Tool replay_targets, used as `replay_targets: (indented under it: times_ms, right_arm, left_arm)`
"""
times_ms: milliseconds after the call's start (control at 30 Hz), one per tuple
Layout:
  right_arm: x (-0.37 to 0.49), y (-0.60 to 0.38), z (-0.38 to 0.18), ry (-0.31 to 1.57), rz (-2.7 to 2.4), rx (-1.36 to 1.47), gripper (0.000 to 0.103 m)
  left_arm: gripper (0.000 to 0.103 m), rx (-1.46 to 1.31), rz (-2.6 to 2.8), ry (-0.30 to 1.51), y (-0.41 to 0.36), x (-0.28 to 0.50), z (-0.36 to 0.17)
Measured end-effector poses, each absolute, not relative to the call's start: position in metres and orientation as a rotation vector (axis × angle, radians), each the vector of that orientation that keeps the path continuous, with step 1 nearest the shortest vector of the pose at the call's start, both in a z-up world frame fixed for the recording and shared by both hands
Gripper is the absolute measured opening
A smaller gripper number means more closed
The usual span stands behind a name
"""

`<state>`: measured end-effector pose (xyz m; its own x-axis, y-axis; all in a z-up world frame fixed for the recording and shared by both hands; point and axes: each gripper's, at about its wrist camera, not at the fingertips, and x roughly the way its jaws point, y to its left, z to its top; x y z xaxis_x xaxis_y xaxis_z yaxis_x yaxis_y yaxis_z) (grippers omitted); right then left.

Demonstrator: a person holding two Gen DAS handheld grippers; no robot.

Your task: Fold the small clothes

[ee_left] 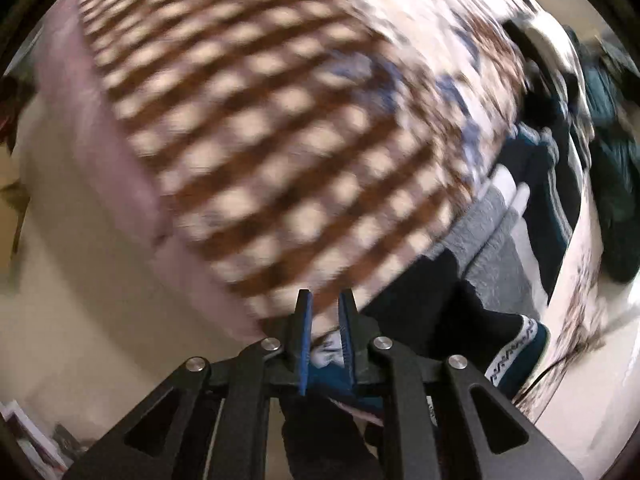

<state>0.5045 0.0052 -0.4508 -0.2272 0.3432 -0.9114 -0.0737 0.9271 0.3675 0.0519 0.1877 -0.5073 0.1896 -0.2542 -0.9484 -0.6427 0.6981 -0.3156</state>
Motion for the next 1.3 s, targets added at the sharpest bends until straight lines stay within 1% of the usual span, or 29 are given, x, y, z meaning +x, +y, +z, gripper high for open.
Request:
replay_targets:
  times_ms: [67, 100, 167, 267, 300, 333, 367, 400, 433, 500, 633, 700, 767, 833, 867, 900, 933, 1000, 1100, 1133, 1167, 1200, 1233, 1300]
  right_arm:
    - [0.459, -0.009, -0.438, 1.760, 0.454, 0.179, 0.085]
    - [0.433, -0.020, -0.436, 1.769, 0.460, 0.157, 0.085]
    - [0.378, -0.033, -0.443, 1.810, 0.479, 0.118, 0.085]
    - [0.294, -0.048, -0.476, 1.919, 0.486, 0.091, 0.084]
    - [0.269, -0.054, -0.489, 1.958, 0.477, 0.119, 0.081]
    - [0.243, -0.059, -0.501, 1.987, 0.470, 0.175, 0.070]
    - [0.225, -0.063, -0.509, 2.002, 0.463, 0.232, 0.062]
    - [0.207, -0.064, -0.516, 2.009, 0.463, 0.296, 0.050]
    - [0.189, -0.061, -0.520, 1.998, 0.477, 0.352, 0.047]
    - [0.156, -0.044, -0.524, 1.969, 0.556, 0.430, 0.047]
    - [0.101, -0.008, -0.518, 2.000, 0.796, 0.516, 0.047]
    - [0.092, -0.022, -0.504, 1.975, 0.858, 0.593, 0.047]
    - [0.093, -0.050, -0.485, 1.917, 0.896, 0.648, 0.052]
    - [0.099, -0.088, -0.465, 1.837, 0.876, 0.641, 0.064]
    - [0.105, -0.117, -0.457, 1.792, 0.826, 0.628, 0.066]
    - [0.109, -0.138, -0.455, 1.773, 0.775, 0.618, 0.066]
    - [0.117, -0.157, -0.455, 1.762, 0.726, 0.621, 0.066]
    - [0.122, -0.203, -0.461, 1.749, 0.601, 0.648, 0.066]
    - [0.137, -0.241, -0.473, 1.735, 0.458, 0.662, 0.066]
    - [0.139, -0.254, -0.477, 1.727, 0.411, 0.667, 0.066]
    - [0.143, -0.261, -0.480, 1.722, 0.383, 0.669, 0.066]
    - [0.148, -0.265, -0.482, 1.716, 0.359, 0.668, 0.066]
    - [0.151, -0.269, -0.480, 1.706, 0.332, 0.652, 0.066]
    - [0.156, -0.269, -0.475, 1.682, 0.304, 0.621, 0.066]
  left_arm:
    - [0.023, -0.847, 0.314, 1.367, 0.192, 0.048, -0.496]
    - [0.025, -0.853, 0.301, 1.353, 0.189, 0.050, -0.489]
    - [0.026, -0.852, 0.276, 1.348, 0.181, 0.054, -0.484]
    - [0.027, -0.799, 0.281, 1.373, 0.166, 0.059, -0.482]
    - [0.027, -0.802, 0.290, 1.384, 0.162, 0.056, -0.483]
    - [0.027, -0.809, 0.296, 1.384, 0.166, 0.059, -0.483]
    - [0.027, -0.812, 0.308, 1.379, 0.163, 0.053, -0.482]
    - [0.027, -0.806, 0.325, 1.379, 0.161, 0.047, -0.481]
    - [0.027, -0.799, 0.348, 1.379, 0.160, 0.039, -0.479]
    - [0.027, -0.795, 0.405, 1.377, 0.160, 0.017, -0.475]
    - [0.027, -0.797, 0.505, 1.379, 0.166, -0.022, -0.463]
    - [0.027, -0.806, 0.523, 1.364, 0.165, -0.034, -0.452]
    - [0.027, -0.805, 0.503, 1.333, 0.160, -0.037, -0.439]
    - [0.027, -0.794, 0.448, 1.299, 0.152, -0.025, -0.431]
    - [0.027, -0.788, 0.419, 1.286, 0.147, -0.015, -0.430]
    - [0.027, -0.785, 0.377, 1.275, 0.141, -0.002, -0.431]
    - [0.033, -0.782, 0.342, 1.276, 0.136, 0.013, -0.436]
    - [0.040, -0.738, 0.273, 1.288, 0.122, 0.047, -0.453]
    - [0.040, -0.658, 0.210, 1.364, 0.105, 0.084, -0.487]
    - [0.040, -0.593, 0.186, 1.410, 0.096, 0.098, -0.505]
    - [0.039, -0.518, 0.174, 1.444, 0.088, 0.107, -0.518]
    - [0.033, -0.446, 0.153, 1.457, 0.080, 0.112, -0.527]
    - [0.012, -0.400, 0.136, 1.442, 0.075, 0.114, -0.529]
    - [0.009, -0.314, 0.101, 1.400, 0.069, 0.112, -0.520]
